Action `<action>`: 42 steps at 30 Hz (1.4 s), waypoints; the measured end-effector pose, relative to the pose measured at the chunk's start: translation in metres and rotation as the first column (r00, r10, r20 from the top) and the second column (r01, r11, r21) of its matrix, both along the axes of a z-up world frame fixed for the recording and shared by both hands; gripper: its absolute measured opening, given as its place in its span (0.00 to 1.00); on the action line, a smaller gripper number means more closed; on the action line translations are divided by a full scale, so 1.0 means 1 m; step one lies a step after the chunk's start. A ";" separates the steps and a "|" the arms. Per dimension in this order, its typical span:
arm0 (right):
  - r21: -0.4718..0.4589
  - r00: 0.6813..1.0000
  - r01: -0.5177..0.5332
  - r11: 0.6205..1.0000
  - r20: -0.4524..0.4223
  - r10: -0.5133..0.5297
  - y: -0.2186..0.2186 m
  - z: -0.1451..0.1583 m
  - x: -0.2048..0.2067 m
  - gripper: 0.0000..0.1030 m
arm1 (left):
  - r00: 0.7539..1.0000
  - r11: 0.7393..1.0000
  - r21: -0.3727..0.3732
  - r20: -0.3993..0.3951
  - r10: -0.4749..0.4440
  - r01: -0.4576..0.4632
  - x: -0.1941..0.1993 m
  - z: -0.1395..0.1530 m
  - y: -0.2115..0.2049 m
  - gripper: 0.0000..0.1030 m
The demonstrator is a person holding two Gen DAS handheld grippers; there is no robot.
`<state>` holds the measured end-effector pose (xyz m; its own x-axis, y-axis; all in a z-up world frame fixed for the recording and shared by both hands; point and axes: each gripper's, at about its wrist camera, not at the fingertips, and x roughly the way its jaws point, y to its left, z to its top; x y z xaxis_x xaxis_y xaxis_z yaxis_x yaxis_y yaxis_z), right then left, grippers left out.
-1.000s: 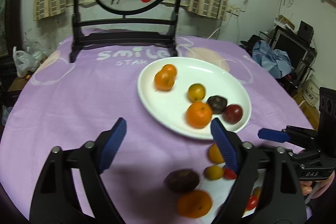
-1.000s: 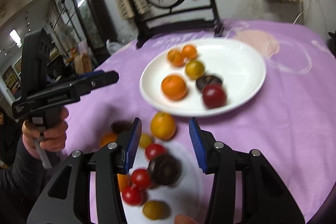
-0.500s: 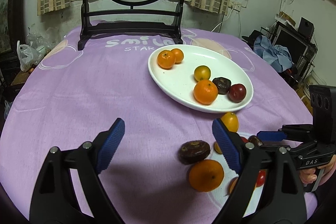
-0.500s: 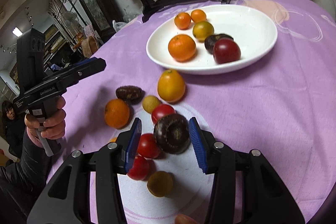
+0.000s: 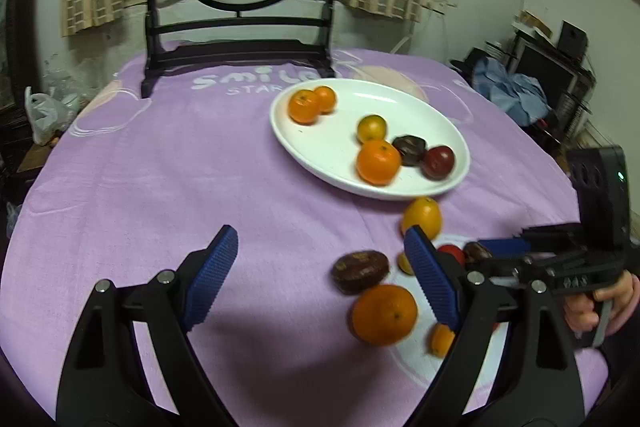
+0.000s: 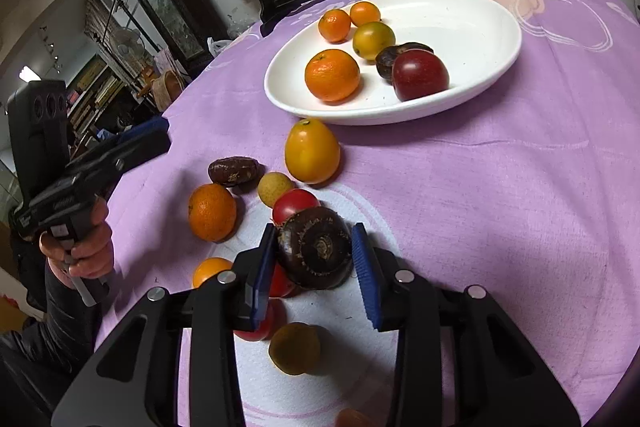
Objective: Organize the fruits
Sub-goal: 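Grasp a tangerine with the left gripper while the right gripper grasps a dark purple fruit, then lower both fruits onto the white plate and open both grippers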
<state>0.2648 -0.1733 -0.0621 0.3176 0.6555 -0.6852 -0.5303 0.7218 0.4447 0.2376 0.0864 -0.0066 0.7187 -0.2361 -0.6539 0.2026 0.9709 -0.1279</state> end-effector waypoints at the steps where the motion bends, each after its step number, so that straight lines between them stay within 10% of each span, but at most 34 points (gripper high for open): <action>1: 0.002 1.000 0.006 1.000 0.001 -0.006 -0.001 0.001 0.001 0.37 | 1.000 1.000 0.001 -0.003 -0.019 0.019 -0.002 0.000 -0.001 0.84; 11: 0.060 0.998 0.064 0.996 0.021 -0.065 -0.016 0.012 -0.001 0.37 | 0.965 0.969 0.057 -0.115 -0.235 0.242 -0.023 -0.022 -0.031 0.72; 19: 0.050 0.997 0.061 0.997 0.043 -0.063 -0.011 0.016 -0.003 0.37 | 0.959 0.976 0.035 -0.200 -0.203 0.214 -0.010 -0.038 -0.031 0.54; 42: 0.049 0.996 0.047 0.998 0.071 -0.050 -0.007 0.022 -0.007 0.37 | 0.953 0.982 -0.015 -0.237 -0.187 0.189 -0.001 -0.042 -0.037 0.43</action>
